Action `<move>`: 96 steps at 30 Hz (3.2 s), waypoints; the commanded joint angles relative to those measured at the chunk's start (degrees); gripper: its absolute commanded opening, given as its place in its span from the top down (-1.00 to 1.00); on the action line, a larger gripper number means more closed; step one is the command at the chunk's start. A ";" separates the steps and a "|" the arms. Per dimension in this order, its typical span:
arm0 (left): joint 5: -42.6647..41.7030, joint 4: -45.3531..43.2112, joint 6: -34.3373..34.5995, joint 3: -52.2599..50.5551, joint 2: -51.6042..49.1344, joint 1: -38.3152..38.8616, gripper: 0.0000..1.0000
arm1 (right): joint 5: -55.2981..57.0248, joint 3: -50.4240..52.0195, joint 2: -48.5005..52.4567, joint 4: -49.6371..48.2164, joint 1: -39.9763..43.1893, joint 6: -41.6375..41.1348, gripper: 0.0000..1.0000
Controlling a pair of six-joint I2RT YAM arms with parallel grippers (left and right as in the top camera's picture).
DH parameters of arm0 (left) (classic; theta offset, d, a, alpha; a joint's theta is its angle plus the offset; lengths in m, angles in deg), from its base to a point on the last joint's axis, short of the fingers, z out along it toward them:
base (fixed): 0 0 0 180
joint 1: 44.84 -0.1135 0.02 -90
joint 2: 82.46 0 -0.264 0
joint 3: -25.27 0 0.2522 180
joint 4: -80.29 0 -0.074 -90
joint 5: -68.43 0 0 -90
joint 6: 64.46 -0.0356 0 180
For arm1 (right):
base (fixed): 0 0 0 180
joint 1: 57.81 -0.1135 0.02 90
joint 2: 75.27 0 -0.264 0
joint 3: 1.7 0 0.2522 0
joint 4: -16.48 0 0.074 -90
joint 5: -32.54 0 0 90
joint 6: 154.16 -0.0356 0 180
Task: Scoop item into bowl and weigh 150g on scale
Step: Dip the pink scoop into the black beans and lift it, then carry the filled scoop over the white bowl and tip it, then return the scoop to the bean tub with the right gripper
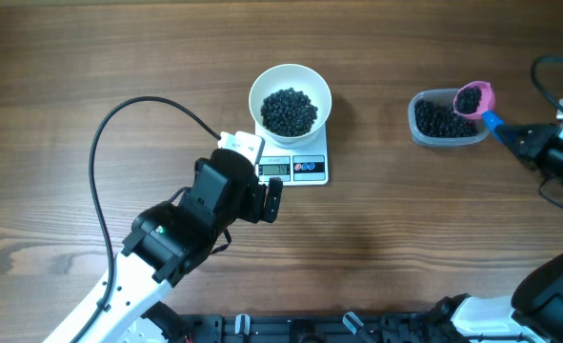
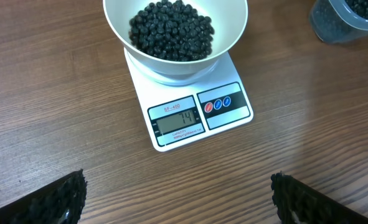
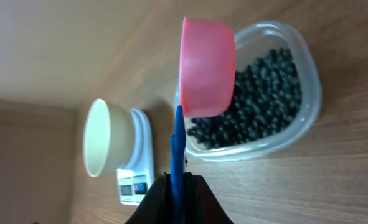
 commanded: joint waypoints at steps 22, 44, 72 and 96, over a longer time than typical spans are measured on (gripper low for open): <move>-0.28 -0.17 -0.90 0.11 0.07 -0.26 -1.00 | -16.17 -0.15 0.87 -23.12 -32.87 -24.52 0.91; -0.28 -0.17 -0.90 0.11 0.07 -0.26 -1.00 | 31.76 -0.61 -2.27 -30.69 -56.30 -1.25 0.91; -0.28 -0.17 -0.90 0.11 0.07 -0.26 -1.00 | 52.00 -0.59 -6.36 -28.17 -66.79 6.23 0.91; -0.28 -0.17 -0.90 0.11 0.07 -0.26 -1.00 | 52.48 -0.09 -6.97 -2.14 -27.56 12.07 0.91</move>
